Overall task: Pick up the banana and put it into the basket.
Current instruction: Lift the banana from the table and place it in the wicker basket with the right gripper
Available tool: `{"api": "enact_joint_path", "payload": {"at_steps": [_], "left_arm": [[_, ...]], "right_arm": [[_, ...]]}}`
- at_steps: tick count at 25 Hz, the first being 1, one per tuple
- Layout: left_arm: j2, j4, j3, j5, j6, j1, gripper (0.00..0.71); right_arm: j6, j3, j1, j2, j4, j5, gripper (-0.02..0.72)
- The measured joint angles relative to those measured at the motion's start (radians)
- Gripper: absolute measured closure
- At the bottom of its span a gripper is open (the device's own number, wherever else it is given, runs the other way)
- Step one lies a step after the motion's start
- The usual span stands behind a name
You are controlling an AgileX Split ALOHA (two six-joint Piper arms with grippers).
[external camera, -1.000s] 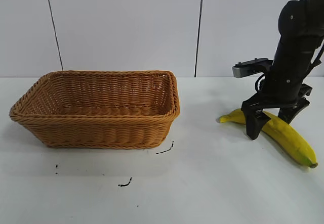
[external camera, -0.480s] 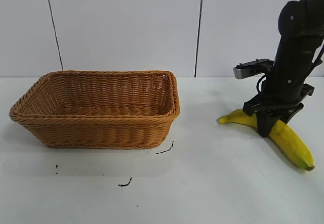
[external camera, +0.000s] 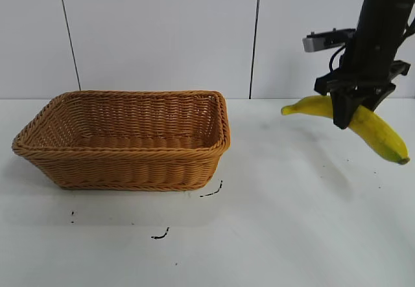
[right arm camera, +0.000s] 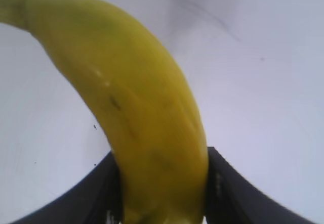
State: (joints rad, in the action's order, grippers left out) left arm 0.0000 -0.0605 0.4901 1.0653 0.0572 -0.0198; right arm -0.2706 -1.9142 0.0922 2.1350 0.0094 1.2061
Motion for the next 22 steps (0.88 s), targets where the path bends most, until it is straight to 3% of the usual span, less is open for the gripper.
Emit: {"api": "enact_joint_path", "payload": {"at_steps": [4,10,22], "left_arm": [[0.0,0.0,0.0,0.0,0.0,0.0,0.015],[0.0,0.0,0.0,0.0,0.0,0.0,0.015],[0.0,0.0,0.0,0.0,0.0,0.0,0.015]], "right_arm": [[0.019,-0.058,0.0,-0.016,0.033,0.008,0.386],[0.009,-0.068,0.012,-0.019,0.035,0.008,0.386],[-0.018,-0.069,0.206,-0.005,0.0,0.009,0.386]]}}
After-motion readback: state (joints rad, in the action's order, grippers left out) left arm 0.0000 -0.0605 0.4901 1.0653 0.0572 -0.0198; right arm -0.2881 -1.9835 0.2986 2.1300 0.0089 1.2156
